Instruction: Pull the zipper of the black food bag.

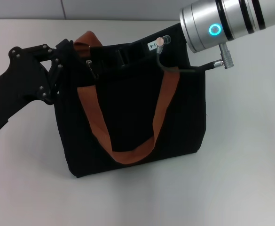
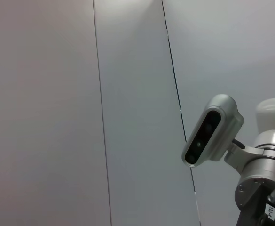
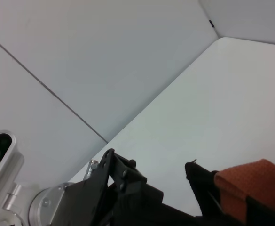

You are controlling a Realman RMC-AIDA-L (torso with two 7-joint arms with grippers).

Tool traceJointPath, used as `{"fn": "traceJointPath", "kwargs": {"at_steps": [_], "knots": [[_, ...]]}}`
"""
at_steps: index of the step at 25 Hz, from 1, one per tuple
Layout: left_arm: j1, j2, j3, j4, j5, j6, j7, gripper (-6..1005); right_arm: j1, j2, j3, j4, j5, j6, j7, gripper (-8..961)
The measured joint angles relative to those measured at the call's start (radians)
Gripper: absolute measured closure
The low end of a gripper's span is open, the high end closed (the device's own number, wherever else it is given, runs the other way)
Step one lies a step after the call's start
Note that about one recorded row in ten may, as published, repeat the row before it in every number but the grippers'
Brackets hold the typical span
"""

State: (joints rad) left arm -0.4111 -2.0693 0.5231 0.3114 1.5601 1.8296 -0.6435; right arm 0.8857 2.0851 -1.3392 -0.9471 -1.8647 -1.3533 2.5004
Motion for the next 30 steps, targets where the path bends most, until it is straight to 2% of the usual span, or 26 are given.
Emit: {"fn": "traceJointPath", "kwargs": {"at_steps": [10, 21, 24, 30], "knots": [[0.002, 0.0, 0.0, 0.0, 0.0, 0.001, -0.001, 920, -0.01, -0.005, 0.008, -0.006, -0.003, -0.01, 0.0, 953], [-0.008, 0.0, 0.0, -0.011, 0.0, 0.001, -0.001, 918, -0.002, -0.003, -0.008, -0.009, 0.004, -0.01, -0.026, 788], [-0.009, 0.0, 0.0, -0.011, 0.0, 0.001, -0.002, 917, -0.002, -0.002, -0.009, -0.014, 0.007, -0.01, -0.029, 696], [-0.011, 0.001, 0.0, -0.011, -0.002, 0.019, -0.011, 916, -0.002, 0.0, -0.003, -0.008, 0.008, -0.004, -0.038, 699]]}}
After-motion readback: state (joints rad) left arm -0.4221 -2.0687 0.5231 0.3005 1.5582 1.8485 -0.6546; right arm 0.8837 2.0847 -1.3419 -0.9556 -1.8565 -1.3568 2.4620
